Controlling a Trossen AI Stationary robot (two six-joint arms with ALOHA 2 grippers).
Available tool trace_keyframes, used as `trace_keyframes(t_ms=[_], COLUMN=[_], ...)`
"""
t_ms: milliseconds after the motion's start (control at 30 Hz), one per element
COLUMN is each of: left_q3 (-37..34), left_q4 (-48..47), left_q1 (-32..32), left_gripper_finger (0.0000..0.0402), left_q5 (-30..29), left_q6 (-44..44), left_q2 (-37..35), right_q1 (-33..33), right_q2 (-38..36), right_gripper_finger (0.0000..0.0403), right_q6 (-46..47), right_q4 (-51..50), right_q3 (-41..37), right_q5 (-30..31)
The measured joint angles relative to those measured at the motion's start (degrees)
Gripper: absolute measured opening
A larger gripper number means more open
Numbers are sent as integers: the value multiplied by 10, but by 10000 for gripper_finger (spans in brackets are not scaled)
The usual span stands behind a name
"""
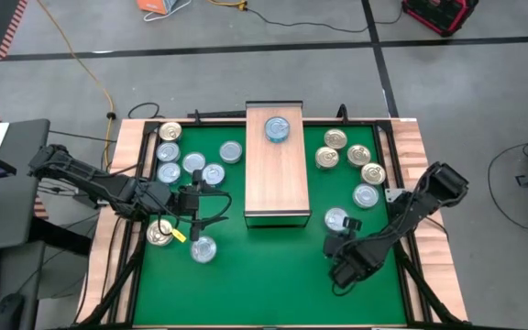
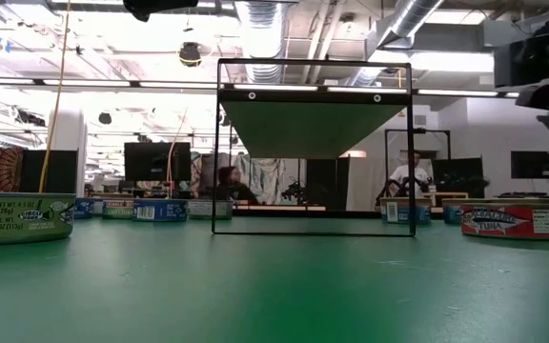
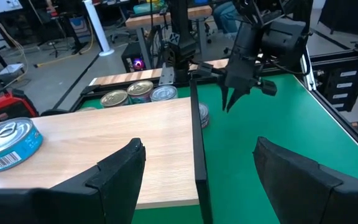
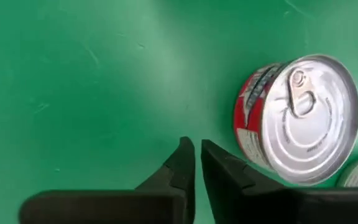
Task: Stack canned seafood by type on shelf
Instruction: Stack the red tuna can on top of the light blue tuna can on the shelf
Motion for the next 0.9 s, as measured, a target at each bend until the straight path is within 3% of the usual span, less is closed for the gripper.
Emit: trace_keyframes(t_ms=[333, 433, 633, 900], left_q3=[0, 0, 0, 0], left_q4=[0, -1, -4, -6], left_q1=[0, 0, 0, 0], left_gripper_finger=[288, 288, 288, 288], left_q5=[0, 0, 0, 0], left_q6=[2, 2, 2, 2], left_q2=[0, 0, 0, 0], right_q1=[-57, -62, -49, 0], right_q2=[0, 1, 45, 128], right_gripper_finger=[232, 252, 216, 71], right_q6=[-57, -57, -59, -40], right_q4=[-37, -56, -59, -85], right_q3=[7, 8, -7, 24], right_q5=[-1, 14, 29, 63])
